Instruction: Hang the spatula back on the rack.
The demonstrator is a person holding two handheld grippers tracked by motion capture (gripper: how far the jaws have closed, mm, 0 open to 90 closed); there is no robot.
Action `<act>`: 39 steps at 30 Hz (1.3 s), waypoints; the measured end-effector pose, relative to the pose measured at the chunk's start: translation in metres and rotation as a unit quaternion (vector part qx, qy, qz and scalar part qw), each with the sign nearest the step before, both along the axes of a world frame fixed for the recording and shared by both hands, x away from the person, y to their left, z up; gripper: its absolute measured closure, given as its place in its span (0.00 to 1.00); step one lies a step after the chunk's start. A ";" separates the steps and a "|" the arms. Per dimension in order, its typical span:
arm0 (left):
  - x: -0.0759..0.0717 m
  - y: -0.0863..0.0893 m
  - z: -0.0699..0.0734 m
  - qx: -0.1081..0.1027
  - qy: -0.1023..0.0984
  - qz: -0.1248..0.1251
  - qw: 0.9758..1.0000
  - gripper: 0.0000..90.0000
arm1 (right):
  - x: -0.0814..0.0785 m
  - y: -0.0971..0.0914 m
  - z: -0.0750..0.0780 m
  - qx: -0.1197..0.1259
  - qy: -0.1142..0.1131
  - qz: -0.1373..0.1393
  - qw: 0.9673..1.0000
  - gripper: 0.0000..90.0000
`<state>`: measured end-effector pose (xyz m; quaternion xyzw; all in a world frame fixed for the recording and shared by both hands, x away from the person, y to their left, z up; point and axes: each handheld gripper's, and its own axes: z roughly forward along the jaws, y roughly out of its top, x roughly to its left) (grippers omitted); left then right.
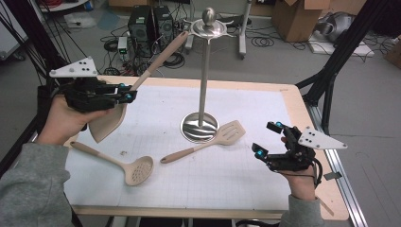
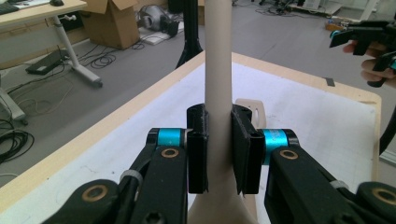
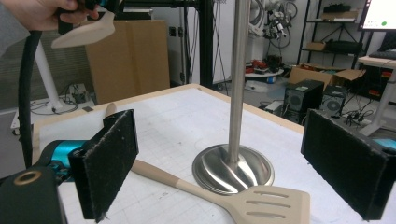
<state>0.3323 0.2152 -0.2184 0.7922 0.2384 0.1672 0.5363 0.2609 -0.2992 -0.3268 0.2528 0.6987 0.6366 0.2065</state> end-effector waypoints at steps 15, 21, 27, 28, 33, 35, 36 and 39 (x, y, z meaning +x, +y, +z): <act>0.013 -0.025 -0.016 0.028 0.017 0.008 0.999 0.86 | -0.001 -0.002 0.000 0.003 0.000 -0.002 1.000 0.11; 0.018 -0.035 -0.023 0.032 0.022 0.018 0.999 0.86 | -0.002 -0.003 0.001 0.004 -0.002 -0.003 1.000 0.11; 0.024 -0.049 -0.032 0.035 0.034 0.019 0.999 0.86 | -0.003 -0.002 0.001 0.001 -0.003 -0.001 1.000 0.11; 0.024 -0.051 -0.033 0.034 0.036 0.019 0.999 0.86 | -0.003 -0.002 0.001 0.001 -0.003 -0.004 1.000 0.11; 0.029 -0.059 -0.036 0.040 0.043 0.021 0.998 0.86 | -0.004 -0.005 0.002 0.004 -0.004 -0.005 1.000 0.11; 0.030 -0.063 -0.038 0.040 0.045 0.020 0.998 0.86 | -0.004 -0.006 0.002 0.005 -0.004 -0.005 1.000 0.11; 0.031 -0.065 -0.039 0.042 0.046 0.021 0.998 0.86 | -0.004 -0.006 0.002 0.004 -0.006 -0.006 1.000 0.11; 0.034 -0.070 -0.040 0.045 0.048 0.023 0.998 0.86 | -0.005 -0.006 0.003 0.006 -0.003 -0.005 1.000 0.11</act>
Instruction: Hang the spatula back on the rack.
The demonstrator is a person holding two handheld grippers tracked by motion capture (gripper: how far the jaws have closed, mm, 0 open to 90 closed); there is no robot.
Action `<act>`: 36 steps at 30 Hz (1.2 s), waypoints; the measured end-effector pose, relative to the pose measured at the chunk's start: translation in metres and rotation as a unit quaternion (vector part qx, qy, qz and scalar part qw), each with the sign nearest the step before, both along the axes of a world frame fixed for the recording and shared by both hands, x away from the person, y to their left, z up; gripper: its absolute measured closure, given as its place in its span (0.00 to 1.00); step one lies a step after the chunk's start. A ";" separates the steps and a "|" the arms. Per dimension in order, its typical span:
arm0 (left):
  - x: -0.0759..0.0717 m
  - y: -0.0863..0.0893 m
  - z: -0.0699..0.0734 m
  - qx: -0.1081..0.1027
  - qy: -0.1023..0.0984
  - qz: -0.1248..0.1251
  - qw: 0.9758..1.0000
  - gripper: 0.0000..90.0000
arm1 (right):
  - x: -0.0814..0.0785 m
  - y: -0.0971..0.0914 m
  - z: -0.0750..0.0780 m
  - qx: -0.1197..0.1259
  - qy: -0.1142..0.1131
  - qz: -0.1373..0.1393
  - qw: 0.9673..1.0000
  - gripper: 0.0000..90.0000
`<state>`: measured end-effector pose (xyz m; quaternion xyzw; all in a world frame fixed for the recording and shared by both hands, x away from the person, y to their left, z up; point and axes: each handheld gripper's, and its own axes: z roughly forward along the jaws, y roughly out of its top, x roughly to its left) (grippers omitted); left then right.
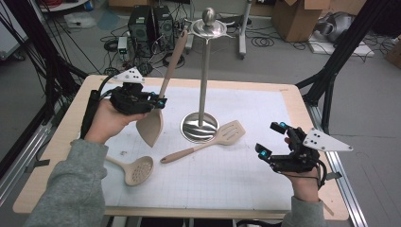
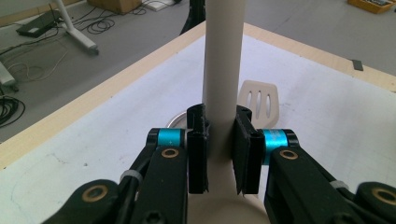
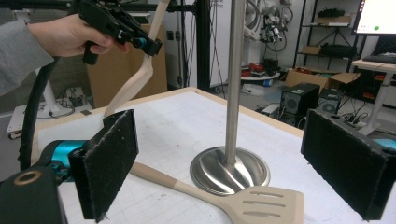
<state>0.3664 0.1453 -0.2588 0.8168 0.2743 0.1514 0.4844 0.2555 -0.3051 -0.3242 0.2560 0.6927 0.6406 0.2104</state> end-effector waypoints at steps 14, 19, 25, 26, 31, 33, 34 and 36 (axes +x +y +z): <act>0.011 -0.021 -0.008 -0.004 0.017 0.000 1.000 0.86 | 0.000 0.003 -0.001 -0.003 -0.002 0.004 1.000 0.11; 0.016 -0.028 -0.011 -0.003 0.017 0.004 1.000 0.86 | -0.001 0.002 -0.001 -0.002 0.000 0.003 1.000 0.11; 0.023 -0.041 -0.015 -0.010 0.025 0.004 1.000 0.86 | -0.002 0.003 -0.001 -0.004 -0.002 0.003 1.000 0.11; 0.024 -0.042 -0.016 -0.013 0.025 0.004 1.000 0.86 | -0.002 0.003 -0.001 -0.002 0.000 0.004 1.000 0.11; 0.031 -0.051 -0.020 -0.020 0.022 0.007 1.000 0.86 | -0.005 0.000 0.002 0.001 -0.006 0.006 1.000 0.11; 0.033 -0.054 -0.021 -0.021 0.020 0.005 1.000 0.86 | -0.006 -0.001 0.002 0.003 -0.003 0.003 1.000 0.11; 0.033 -0.056 -0.021 -0.022 0.021 0.008 1.000 0.86 | -0.006 -0.002 0.002 0.003 -0.006 0.002 1.000 0.11; 0.035 -0.057 -0.021 -0.021 0.019 0.009 1.000 0.86 | -0.006 -0.004 0.001 0.003 -0.007 0.000 1.000 0.11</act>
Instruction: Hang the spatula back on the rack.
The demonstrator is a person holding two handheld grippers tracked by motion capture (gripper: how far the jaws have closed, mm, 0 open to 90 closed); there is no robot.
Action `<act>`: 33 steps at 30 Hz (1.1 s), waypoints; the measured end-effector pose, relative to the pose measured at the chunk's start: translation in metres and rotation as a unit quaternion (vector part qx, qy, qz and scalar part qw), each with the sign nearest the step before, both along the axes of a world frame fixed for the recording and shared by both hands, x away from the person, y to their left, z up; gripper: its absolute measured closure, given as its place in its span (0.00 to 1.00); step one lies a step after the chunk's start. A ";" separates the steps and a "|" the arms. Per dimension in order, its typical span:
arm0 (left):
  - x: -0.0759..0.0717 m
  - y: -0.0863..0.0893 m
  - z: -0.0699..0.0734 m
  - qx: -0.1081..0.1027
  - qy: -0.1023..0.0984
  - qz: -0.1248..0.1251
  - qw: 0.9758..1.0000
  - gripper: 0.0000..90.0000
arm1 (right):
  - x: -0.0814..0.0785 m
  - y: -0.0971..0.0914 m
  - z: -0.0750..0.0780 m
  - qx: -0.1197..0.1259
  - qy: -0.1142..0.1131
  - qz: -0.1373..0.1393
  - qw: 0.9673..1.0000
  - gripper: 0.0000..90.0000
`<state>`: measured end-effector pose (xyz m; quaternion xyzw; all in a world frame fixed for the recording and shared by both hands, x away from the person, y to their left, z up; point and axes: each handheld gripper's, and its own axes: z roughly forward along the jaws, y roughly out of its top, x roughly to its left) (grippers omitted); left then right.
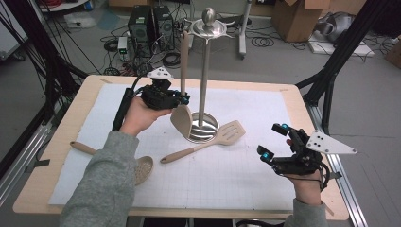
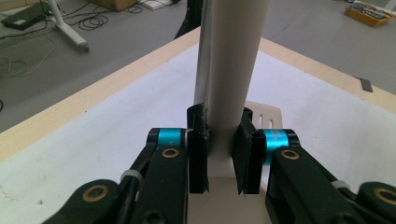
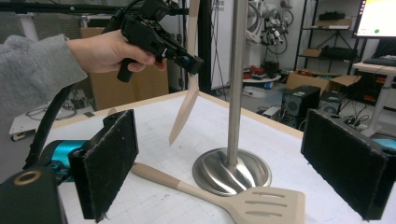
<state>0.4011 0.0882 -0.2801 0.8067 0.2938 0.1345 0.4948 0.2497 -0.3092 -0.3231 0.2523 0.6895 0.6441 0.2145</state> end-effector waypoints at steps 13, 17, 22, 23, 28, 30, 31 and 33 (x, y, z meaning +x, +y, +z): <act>-0.002 0.003 0.000 0.002 -0.005 -0.012 1.000 0.76 | -0.003 -0.001 -0.001 -0.002 0.003 -0.004 1.000 0.11; -0.007 0.007 0.000 -0.003 -0.014 -0.018 1.000 0.67 | -0.003 -0.002 -0.001 -0.004 0.004 -0.004 1.000 0.11; -0.015 0.019 0.001 -0.022 -0.033 -0.019 0.999 0.50 | -0.003 0.000 -0.001 -0.007 0.005 -0.002 1.000 0.11; -0.017 0.022 0.001 -0.025 -0.037 -0.022 0.999 0.48 | -0.003 0.001 -0.001 -0.007 0.004 -0.003 1.000 0.11; -0.029 0.038 0.000 -0.030 -0.052 -0.030 0.998 0.39 | -0.003 0.002 -0.001 -0.010 0.005 -0.002 1.000 0.11; -0.034 0.045 -0.001 -0.033 -0.060 -0.024 0.997 0.35 | -0.003 0.002 -0.001 -0.010 0.005 -0.002 1.000 0.11; -0.037 0.048 -0.002 -0.035 -0.064 -0.021 0.997 0.33 | -0.003 0.002 -0.001 -0.009 0.007 -0.002 1.000 0.11; -0.042 0.055 -0.005 -0.031 -0.068 -0.011 0.997 0.30 | -0.003 0.003 0.000 -0.008 0.005 -0.002 1.000 0.11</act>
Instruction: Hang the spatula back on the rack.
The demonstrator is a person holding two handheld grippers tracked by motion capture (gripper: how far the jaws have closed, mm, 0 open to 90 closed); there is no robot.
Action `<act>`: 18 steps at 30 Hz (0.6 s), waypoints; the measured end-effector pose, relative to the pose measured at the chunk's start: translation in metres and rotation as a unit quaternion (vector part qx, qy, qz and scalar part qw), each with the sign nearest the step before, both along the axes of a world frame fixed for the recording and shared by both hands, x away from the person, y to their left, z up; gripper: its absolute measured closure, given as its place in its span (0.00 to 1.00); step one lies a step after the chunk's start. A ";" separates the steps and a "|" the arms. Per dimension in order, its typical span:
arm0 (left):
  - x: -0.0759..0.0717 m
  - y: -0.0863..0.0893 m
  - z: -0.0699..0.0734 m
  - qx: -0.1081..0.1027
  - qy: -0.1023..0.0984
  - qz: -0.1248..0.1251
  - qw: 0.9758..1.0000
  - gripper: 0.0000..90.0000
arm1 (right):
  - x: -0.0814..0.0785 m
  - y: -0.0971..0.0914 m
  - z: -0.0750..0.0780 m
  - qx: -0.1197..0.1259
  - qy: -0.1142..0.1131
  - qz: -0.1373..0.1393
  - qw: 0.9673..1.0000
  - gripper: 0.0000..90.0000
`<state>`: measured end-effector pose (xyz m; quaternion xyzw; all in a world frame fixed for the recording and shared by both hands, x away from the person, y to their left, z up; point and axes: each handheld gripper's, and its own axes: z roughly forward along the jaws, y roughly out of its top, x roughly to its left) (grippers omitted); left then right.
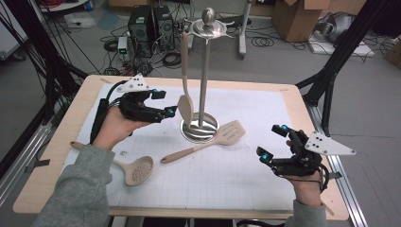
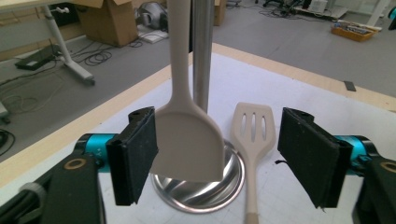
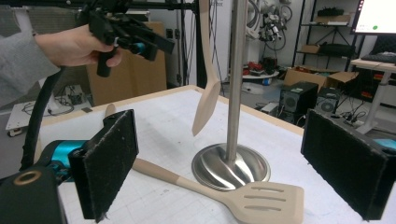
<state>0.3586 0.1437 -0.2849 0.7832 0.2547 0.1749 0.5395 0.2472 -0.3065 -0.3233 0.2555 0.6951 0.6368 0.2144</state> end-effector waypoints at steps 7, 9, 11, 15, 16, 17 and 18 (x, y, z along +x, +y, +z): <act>-0.013 0.024 -0.009 -0.006 -0.014 0.029 0.999 0.19 | 0.004 0.004 0.000 -0.003 -0.003 0.003 1.000 0.11; -0.016 0.032 -0.011 -0.019 -0.020 0.034 0.999 0.17 | 0.005 0.006 -0.001 -0.003 0.003 0.005 1.000 0.11; -0.020 0.039 -0.012 -0.029 -0.024 0.037 0.999 0.16 | 0.007 0.007 -0.001 -0.005 0.003 0.006 1.000 0.11; -0.027 0.054 -0.014 -0.041 -0.023 0.047 0.998 0.17 | 0.010 0.008 -0.003 -0.006 0.002 0.005 1.000 0.11; -0.029 0.058 -0.015 -0.043 -0.023 0.047 0.998 0.17 | 0.010 0.008 -0.003 -0.003 0.006 0.006 1.000 0.11; -0.031 0.061 -0.016 -0.046 -0.023 0.046 0.998 0.17 | 0.011 0.009 -0.003 -0.005 0.005 0.006 1.000 0.11; -0.034 0.065 -0.018 -0.046 -0.024 0.047 0.998 0.17 | 0.011 0.009 -0.004 -0.005 0.008 0.007 1.000 0.11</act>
